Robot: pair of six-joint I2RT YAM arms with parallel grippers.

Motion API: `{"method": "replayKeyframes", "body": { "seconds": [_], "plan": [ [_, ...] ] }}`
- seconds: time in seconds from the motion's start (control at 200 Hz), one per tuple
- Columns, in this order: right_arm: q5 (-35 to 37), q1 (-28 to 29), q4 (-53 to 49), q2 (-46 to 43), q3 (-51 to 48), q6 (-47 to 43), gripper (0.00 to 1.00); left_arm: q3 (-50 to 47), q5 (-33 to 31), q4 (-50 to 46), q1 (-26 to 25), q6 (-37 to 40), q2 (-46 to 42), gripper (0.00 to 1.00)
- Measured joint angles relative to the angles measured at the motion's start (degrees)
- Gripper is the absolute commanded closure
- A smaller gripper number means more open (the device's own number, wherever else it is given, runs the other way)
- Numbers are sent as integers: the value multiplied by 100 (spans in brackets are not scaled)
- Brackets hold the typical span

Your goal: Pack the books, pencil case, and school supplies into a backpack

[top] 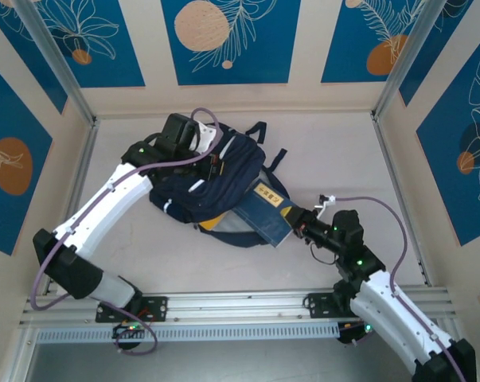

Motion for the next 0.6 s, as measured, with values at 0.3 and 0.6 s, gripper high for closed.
{"method": "replayKeyframes", "body": {
  "seconds": [0.3,0.6],
  "plan": [
    [660,960,1016,1749,673,109,100,-385,717,240,240,-201,-306,100],
    [1169,1386,1617,3853,1530,-59,100,-839,1283,575,605,-350,-706,100]
  ]
}}
